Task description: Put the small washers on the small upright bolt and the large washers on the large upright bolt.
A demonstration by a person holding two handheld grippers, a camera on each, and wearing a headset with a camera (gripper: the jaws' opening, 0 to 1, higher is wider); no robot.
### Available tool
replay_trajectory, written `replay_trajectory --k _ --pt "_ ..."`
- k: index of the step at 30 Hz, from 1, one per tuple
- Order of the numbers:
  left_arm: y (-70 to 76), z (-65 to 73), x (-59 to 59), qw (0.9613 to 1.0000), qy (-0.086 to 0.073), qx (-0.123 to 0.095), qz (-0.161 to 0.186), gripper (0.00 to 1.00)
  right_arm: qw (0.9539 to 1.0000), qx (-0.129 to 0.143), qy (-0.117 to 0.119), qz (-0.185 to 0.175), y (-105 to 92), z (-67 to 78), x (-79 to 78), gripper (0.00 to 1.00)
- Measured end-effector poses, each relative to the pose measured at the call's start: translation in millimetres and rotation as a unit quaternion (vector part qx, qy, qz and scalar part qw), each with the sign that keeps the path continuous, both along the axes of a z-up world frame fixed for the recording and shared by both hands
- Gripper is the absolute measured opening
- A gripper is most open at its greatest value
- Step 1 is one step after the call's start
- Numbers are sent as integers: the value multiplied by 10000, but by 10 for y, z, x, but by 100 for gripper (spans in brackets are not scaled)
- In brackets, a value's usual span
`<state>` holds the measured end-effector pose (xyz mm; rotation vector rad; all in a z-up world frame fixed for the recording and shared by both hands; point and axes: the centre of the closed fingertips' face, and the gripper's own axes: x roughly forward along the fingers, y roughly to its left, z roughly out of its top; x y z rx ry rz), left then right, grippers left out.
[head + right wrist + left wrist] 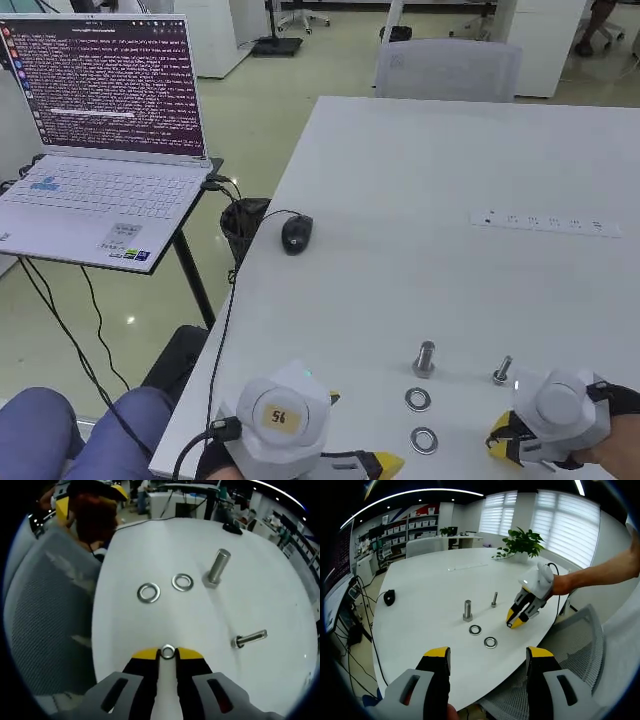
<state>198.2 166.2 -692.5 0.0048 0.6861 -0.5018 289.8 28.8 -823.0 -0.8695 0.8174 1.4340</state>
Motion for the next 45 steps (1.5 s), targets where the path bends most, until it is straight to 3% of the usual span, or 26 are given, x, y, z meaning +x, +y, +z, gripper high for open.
replay_trajectory --k 9,10,11,12,13,15,16,20,25,34,39,43,45 --pt "7 10 32 10000 -42 28 -4 60 9966 291 150 -757 -46 29 58 13" --pt "8 17 42 10000 -59 28 -4 60 9962 332 149 -786 -44 43 63 9" --pt "11 24 59 10000 -83 14 4 60 9945 473 -44 -935 -25 79 139 3" --pt "13 25 73 9999 -107 15 7 60 9945 388 69 -970 -64 81 99 3" --pt "12 21 89 9999 -130 27 3 60 9940 488 96 -977 -34 96 95 3" --pt "2 -5 102 9999 -118 48 -35 61 9954 390 137 -866 -51 77 35 3" --pt "0 -6 103 9999 -124 69 -57 61 9967 290 30 -752 -80 64 30 3" --pt "-11 22 95 9998 -164 60 -82 61 9947 407 66 -939 -132 92 29 11" --pt "22 9 64 9999 -149 50 -37 61 9927 368 27 -1151 -344 95 59 17" --pt "32 -23 19 9999 -99 42 -45 61 9881 247 53 -1515 -755 56 37 20" --pt "9 -30 22 9999 -85 56 -113 61 9875 245 91 -1552 -761 40 30 20" --pt "2 -24 23 9998 -80 75 -148 61 9896 190 62 -1422 -679 19 45 19" --pt "7 -17 22 9998 -83 88 -149 61 9928 61 -27 -1199 -661 18 53 18"
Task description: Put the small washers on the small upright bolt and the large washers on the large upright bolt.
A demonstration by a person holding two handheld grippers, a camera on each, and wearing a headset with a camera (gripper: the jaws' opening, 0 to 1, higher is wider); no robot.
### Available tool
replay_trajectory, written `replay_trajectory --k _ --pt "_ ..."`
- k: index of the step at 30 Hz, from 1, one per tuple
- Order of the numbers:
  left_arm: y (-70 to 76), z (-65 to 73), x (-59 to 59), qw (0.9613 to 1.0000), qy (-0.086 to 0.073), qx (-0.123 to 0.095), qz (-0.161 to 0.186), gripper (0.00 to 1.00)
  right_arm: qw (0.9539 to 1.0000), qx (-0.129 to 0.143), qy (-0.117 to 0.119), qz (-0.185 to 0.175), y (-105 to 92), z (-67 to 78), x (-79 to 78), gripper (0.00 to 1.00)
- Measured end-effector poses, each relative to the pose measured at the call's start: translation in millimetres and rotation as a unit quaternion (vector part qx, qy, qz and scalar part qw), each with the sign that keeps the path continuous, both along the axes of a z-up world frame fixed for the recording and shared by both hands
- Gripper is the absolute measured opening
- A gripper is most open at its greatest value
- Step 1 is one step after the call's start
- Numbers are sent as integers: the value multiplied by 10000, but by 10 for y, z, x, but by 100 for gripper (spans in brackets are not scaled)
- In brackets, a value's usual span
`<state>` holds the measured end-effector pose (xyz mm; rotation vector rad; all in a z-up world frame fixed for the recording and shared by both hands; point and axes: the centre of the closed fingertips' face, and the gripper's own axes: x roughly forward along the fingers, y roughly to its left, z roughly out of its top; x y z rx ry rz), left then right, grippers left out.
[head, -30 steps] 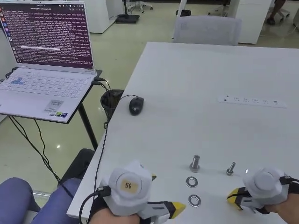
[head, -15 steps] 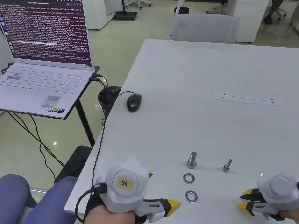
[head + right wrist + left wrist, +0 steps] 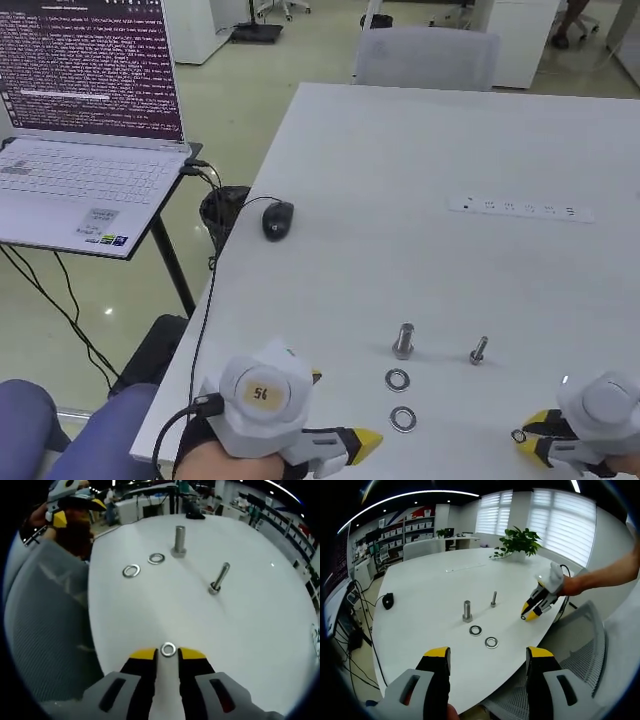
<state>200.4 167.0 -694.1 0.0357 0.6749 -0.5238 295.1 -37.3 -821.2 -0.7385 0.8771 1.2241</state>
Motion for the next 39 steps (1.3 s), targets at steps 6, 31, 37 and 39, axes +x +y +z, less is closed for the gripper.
replay_trajectory --k 6,31,37,39 --pt "20 6 -13 10000 2 21 38 61 9987 -297 70 418 -25 -7 -8 18" --pt "-80 5 41 10000 9 14 -20 60 9988 -157 50 468 -16 -19 -13 16" --pt "-81 -14 24 10000 35 13 10 60 9982 -158 22 571 -9 -15 -21 16" --pt "-85 -16 25 10000 35 9 12 60 9982 -158 36 584 -7 -15 -21 16"
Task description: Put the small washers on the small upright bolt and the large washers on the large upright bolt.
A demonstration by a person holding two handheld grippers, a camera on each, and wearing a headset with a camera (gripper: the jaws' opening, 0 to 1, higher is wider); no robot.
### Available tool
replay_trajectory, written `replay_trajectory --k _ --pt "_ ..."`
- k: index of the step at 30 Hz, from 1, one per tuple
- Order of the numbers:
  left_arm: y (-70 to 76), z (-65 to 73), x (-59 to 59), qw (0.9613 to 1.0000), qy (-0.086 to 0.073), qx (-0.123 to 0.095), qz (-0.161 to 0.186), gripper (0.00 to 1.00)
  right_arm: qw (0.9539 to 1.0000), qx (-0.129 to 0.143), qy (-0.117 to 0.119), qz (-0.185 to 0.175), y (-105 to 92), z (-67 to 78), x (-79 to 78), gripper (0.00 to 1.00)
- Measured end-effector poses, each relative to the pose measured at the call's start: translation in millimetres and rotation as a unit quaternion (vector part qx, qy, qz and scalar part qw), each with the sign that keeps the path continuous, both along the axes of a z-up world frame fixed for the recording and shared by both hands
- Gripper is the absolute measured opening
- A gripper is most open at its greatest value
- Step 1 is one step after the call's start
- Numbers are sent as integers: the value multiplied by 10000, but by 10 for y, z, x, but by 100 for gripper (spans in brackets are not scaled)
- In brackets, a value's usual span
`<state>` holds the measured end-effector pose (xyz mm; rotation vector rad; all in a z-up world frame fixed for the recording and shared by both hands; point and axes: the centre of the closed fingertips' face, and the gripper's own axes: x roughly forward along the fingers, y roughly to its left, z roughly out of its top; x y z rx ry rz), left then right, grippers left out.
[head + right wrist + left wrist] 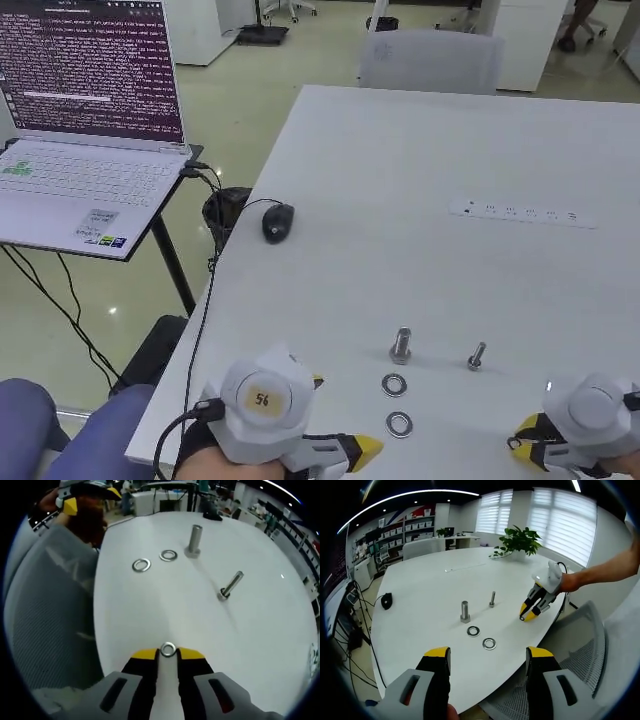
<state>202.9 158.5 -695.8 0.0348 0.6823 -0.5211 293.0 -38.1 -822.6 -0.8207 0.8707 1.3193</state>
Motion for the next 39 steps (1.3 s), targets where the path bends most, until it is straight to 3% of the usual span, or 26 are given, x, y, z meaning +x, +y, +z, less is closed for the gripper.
replay_trajectory --k 12,31,39 --pt "-18 11 26 10000 -16 -9 -4 60 10000 46 -17 -38 9 1 -3 15" --pt "48 3 -2 10000 -1 -10 66 60 9967 372 189 -701 66 21 50 14" --pt "56 -2 2 10000 10 -17 79 60 9937 568 166 -947 91 102 178 14"
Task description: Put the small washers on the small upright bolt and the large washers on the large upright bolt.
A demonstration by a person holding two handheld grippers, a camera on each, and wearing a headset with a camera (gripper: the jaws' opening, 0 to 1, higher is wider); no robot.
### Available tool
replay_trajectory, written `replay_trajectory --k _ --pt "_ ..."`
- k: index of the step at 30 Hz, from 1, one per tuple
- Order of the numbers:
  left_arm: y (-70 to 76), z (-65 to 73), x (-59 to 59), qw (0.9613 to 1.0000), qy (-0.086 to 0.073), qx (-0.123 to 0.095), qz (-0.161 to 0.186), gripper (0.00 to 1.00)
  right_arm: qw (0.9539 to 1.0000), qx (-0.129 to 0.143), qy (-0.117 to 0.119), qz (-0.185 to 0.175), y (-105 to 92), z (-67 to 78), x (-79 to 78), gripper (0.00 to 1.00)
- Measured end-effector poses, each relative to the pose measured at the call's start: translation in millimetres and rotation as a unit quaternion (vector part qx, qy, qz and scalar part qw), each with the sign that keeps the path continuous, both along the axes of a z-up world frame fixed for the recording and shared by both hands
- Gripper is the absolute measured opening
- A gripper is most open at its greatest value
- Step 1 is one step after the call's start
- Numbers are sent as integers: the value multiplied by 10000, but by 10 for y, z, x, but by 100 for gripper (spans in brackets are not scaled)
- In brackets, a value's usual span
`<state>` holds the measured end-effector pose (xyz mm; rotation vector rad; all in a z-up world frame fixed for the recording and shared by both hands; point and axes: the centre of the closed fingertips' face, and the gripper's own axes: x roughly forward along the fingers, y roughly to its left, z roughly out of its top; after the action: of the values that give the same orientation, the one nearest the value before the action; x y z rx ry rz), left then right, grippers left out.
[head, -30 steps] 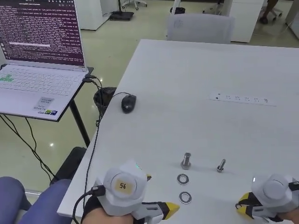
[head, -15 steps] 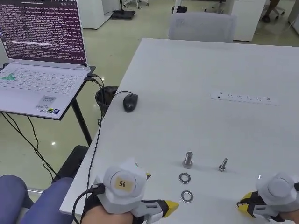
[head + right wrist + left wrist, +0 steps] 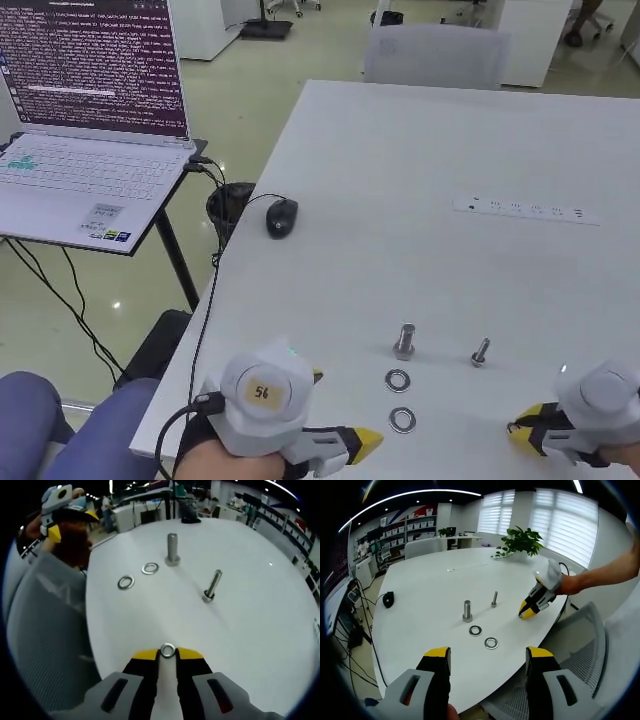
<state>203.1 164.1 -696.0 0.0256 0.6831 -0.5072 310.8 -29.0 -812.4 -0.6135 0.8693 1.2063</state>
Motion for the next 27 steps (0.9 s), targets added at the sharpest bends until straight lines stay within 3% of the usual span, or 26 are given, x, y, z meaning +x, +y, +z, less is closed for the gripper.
replay_trajectory --k 9,18,22,27 --pt "-5 -2 15 10000 7 -3 -6 60 9993 165 -316 -108 86 283 305 14" --pt "9 -3 34 10000 -1 -7 7 60 9973 183 -685 177 302 596 623 14" --pt "17 7 40 10000 -13 -14 30 60 9961 158 -785 366 421 667 761 14" --pt "48 6 38 10000 -13 -26 83 60 9949 59 -807 602 530 671 821 14"
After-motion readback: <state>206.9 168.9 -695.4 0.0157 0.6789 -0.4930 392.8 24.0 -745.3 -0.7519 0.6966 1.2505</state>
